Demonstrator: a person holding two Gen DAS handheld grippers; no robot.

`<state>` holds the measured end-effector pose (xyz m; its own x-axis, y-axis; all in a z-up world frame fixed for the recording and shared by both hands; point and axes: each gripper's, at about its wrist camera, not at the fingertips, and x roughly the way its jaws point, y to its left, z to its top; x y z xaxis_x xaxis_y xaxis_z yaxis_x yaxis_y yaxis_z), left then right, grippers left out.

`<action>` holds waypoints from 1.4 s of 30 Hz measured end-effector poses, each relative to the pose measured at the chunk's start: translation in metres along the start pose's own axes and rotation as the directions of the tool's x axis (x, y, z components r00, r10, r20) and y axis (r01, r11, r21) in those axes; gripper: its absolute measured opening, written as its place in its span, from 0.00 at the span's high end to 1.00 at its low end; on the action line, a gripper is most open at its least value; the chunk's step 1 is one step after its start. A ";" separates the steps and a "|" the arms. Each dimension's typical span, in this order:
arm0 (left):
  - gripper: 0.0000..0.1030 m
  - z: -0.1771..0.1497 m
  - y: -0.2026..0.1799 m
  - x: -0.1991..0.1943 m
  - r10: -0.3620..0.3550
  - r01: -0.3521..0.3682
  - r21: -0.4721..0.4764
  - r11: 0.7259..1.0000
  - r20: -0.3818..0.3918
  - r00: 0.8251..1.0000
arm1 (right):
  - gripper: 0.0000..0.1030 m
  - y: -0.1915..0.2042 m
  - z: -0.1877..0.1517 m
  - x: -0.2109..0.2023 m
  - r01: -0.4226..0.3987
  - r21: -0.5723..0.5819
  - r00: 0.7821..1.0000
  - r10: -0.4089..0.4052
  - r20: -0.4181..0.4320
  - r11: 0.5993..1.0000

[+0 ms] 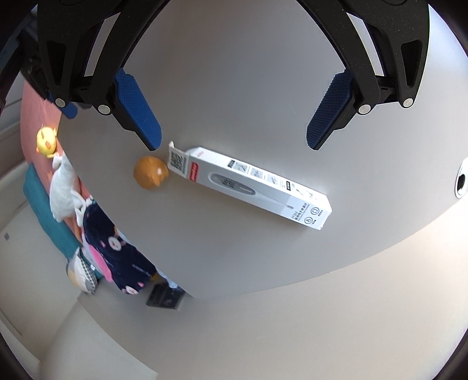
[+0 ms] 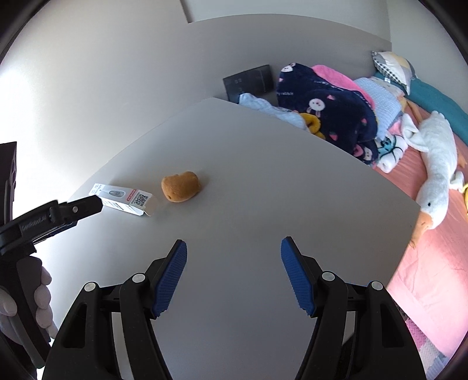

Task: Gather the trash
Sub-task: 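Grasp the white thermometer box with the left gripper while the right gripper grasps the orange bear toy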

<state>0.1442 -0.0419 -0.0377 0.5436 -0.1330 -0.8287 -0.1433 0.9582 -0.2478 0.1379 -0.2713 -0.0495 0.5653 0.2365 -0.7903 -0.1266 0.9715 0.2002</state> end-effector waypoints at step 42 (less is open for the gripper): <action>0.70 0.032 0.027 0.052 -0.051 0.055 0.054 0.997 -0.075 0.996 | 0.34 0.052 0.042 0.077 -0.055 -0.102 0.994 0.045 -0.098 0.993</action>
<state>0.1953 -0.0152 -0.0707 0.4866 -0.1999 -0.8505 -0.0681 0.9618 -0.2650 0.2087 -0.2029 -0.0759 0.4765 0.2800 -0.8334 -0.2401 0.9533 0.1830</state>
